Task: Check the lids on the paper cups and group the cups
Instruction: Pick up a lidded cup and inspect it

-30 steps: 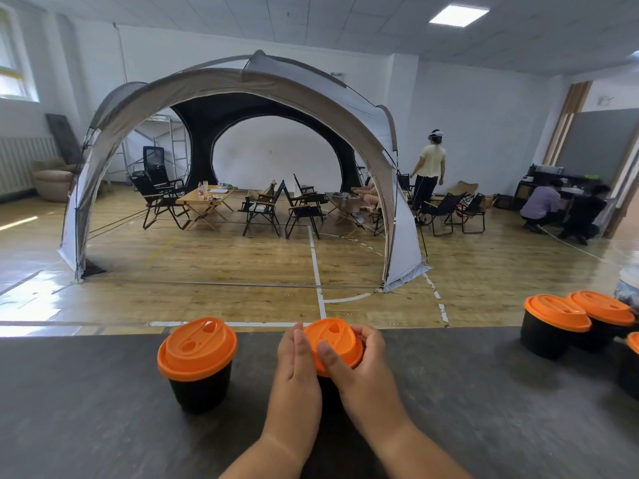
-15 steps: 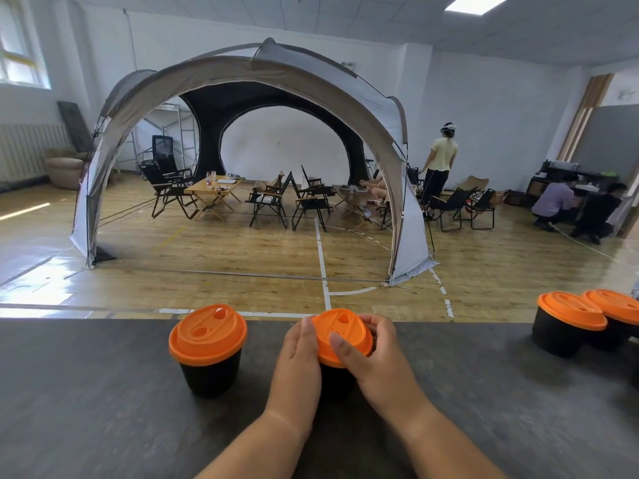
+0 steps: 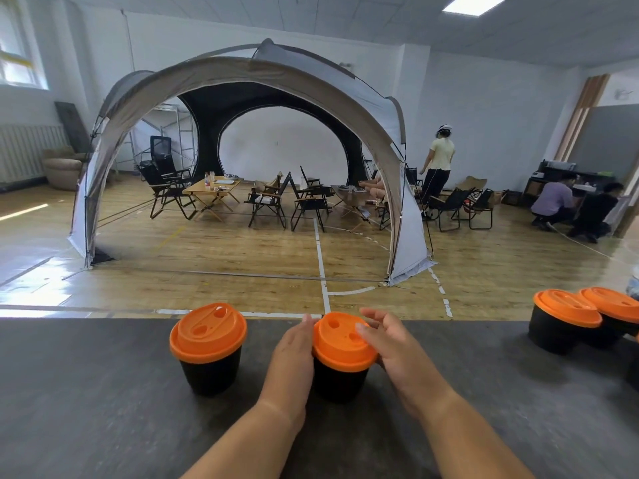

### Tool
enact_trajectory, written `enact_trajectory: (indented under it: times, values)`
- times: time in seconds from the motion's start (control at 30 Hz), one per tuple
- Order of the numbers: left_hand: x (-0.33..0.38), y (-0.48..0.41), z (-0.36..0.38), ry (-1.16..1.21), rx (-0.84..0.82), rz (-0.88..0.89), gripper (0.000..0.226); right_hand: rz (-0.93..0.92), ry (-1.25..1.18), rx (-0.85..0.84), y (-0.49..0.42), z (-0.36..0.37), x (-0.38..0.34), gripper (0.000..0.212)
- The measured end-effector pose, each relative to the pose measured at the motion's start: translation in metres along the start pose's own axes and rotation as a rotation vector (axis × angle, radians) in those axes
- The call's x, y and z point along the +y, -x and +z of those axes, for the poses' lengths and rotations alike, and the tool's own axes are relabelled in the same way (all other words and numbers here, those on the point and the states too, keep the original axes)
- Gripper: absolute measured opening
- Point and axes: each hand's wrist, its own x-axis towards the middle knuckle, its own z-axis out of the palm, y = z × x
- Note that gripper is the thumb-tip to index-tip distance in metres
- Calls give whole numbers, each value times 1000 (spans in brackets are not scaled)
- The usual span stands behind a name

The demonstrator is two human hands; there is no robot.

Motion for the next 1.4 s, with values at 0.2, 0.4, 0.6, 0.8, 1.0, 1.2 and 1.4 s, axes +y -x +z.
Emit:
enact_trajectory:
  times: [0.2, 0.4, 0.6, 0.8, 1.0, 1.2, 1.4]
  values:
    - [-5, 2, 3, -111, -42, 118, 32, -20, 11, 48, -1, -2, 1, 17]
    - [-7, 2, 4, -106, -77, 130, 30, -85, 38, 136, -3, -2, 4, 21]
    - [-5, 6, 2, -172, -9, 173, 27, -102, 146, 64, 0, -3, 3, 45]
    - [-3, 2, 3, -58, -5, 72, 38, -111, 80, 71, -1, 7, 8, 56]
    - [5, 11, 7, 120, -98, -74, 49, -113, 47, 115, 0, 12, 9, 22]
    - [1, 12, 9, 78, -31, -3, 45, -147, 9, 82, 3, 15, 7, 40]
    - [4, 13, 7, 178, 11, 45, 47, -184, -10, 75, 15, 42, 9, 62]
